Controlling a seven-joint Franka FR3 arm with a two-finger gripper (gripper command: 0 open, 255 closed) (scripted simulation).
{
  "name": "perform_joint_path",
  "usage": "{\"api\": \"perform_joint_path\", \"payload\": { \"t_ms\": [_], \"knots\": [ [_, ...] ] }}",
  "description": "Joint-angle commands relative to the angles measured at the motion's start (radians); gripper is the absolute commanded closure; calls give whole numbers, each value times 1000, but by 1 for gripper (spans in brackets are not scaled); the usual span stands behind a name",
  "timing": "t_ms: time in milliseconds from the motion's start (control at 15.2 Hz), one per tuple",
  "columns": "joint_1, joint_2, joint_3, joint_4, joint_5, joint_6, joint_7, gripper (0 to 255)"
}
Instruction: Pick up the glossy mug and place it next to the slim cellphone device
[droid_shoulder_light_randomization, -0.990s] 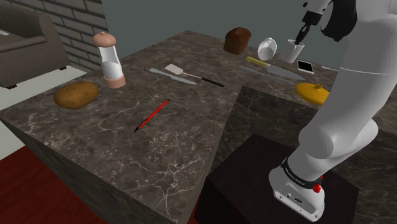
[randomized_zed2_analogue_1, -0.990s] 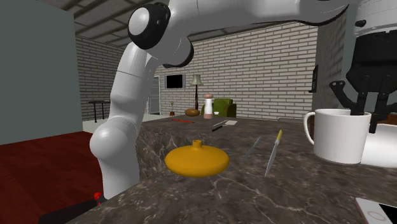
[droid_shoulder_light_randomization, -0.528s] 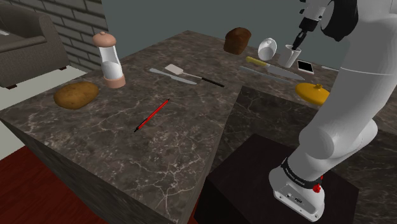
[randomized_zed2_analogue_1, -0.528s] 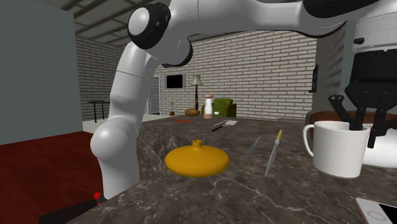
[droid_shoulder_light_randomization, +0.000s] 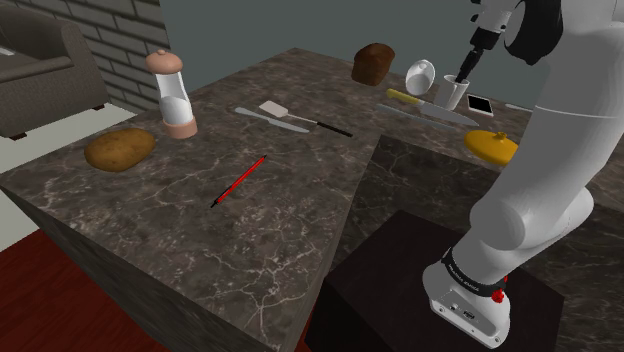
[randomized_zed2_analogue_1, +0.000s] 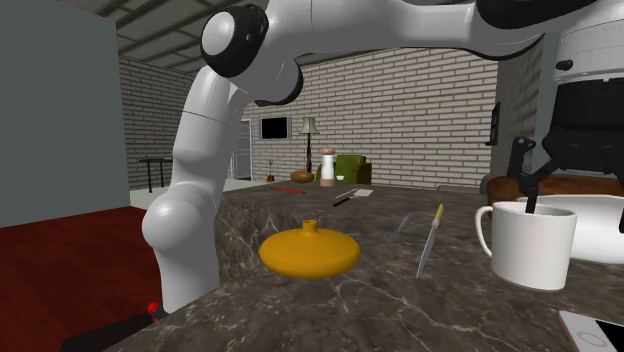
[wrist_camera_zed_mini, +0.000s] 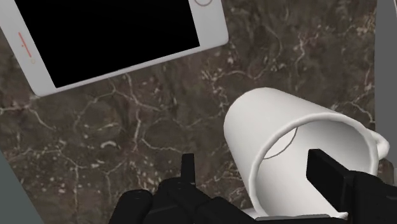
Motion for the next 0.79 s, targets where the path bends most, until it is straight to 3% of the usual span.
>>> {"api": "perform_joint_path", "payload": {
  "t_ms": [0, 132, 396, 726],
  "knots": [
    [0, 0, 0, 0, 0, 0, 0, 0],
    [0, 0, 0, 0, 0, 0, 0, 0],
    [-43, 34, -3, 171, 21, -143, -2, 0],
    [-43, 34, -3, 171, 20, -143, -2, 0]
  ]
}}
